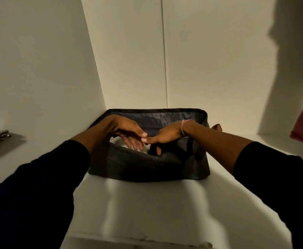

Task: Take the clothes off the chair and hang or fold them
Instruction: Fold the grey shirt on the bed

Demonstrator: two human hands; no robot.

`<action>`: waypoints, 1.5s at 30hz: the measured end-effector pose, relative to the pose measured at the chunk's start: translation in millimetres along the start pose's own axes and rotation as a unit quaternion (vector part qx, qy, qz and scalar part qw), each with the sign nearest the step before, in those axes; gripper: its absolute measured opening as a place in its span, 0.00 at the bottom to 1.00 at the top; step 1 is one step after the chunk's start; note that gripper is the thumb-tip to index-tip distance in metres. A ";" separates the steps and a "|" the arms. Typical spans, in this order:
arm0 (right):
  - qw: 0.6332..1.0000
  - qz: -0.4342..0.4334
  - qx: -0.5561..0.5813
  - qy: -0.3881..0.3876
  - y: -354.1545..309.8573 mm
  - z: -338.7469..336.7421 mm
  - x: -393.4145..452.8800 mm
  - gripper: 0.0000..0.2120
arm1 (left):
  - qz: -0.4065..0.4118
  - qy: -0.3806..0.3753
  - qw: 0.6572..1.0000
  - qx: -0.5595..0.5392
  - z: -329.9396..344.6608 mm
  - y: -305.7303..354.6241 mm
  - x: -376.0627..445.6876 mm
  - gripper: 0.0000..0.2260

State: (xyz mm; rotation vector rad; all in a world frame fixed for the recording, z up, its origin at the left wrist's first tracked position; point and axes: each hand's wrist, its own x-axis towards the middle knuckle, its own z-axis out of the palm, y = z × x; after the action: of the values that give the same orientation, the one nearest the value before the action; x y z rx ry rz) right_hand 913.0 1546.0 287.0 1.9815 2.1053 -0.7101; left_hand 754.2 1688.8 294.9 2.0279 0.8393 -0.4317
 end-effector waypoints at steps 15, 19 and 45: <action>0.959 0.027 -0.241 0.144 47.0 10.1 -119.1 0.12 | 0.072 0.270 0.942 0.186 87.7 34.2 -60.2 0.09; 0.924 0.075 -0.276 0.254 42.5 20.8 -125.8 0.19 | 0.093 0.322 0.916 0.219 99.1 52.4 -58.6 0.06; 0.863 0.219 -0.153 0.430 13.7 157.8 -196.1 0.26 | 0.127 0.562 0.786 0.224 212.9 73.8 -20.0 0.11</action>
State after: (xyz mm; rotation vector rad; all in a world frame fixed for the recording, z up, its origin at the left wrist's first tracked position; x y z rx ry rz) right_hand 915.7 1300.3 230.7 2.7003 1.7677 0.6808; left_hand 794.3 1475.3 231.7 2.7744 1.1637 0.9510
